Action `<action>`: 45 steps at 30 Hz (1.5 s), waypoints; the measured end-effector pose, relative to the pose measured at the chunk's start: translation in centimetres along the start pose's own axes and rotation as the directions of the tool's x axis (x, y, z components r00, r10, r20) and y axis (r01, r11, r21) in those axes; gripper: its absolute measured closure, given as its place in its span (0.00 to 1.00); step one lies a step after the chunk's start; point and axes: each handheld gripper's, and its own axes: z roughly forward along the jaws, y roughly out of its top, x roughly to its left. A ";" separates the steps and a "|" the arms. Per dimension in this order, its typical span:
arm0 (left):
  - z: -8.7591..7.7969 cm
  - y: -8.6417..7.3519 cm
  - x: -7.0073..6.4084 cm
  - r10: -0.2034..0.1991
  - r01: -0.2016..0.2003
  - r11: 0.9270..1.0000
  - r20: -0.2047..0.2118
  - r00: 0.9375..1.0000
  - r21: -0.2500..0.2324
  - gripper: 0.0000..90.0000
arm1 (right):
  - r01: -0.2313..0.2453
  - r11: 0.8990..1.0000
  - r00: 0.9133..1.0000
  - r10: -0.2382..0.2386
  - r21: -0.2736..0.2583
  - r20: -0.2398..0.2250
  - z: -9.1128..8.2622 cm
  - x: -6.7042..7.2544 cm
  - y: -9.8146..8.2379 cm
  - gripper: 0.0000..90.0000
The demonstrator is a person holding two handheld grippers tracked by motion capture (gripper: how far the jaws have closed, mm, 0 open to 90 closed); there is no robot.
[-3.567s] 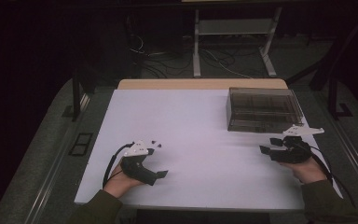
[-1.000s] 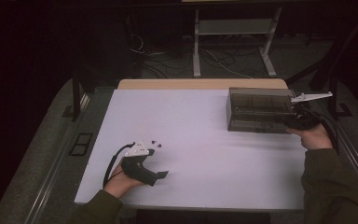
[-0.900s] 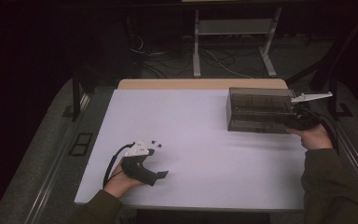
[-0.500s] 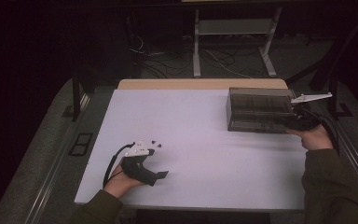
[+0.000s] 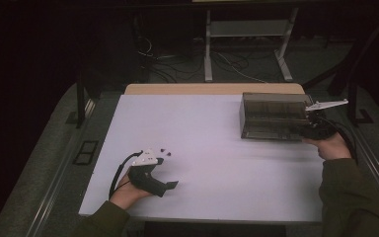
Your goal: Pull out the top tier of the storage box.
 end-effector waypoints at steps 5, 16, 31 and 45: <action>0.0 0.0 0.0 0.001 -0.001 1.000 0.002 1.000 0.002 0.00 | -0.001 1.000 1.000 0.001 -0.002 -0.001 -0.1 0.1 -0.2 0.99; 0.0 0.0 0.0 0.001 -0.001 1.000 0.002 1.000 0.003 0.00 | 0.009 1.000 1.000 -0.009 0.005 -0.007 -0.3 0.4 -0.5 0.99; 0.0 0.0 0.0 0.002 -0.002 1.000 0.002 1.000 0.002 0.00 | 0.013 1.000 1.000 -0.013 0.016 -0.016 -0.4 0.9 -0.9 0.99; 0.0 0.0 0.0 0.000 0.000 1.000 0.003 1.000 0.002 0.00 | 0.019 0.999 1.000 -0.018 0.026 -0.025 -0.8 1.3 -1.4 0.99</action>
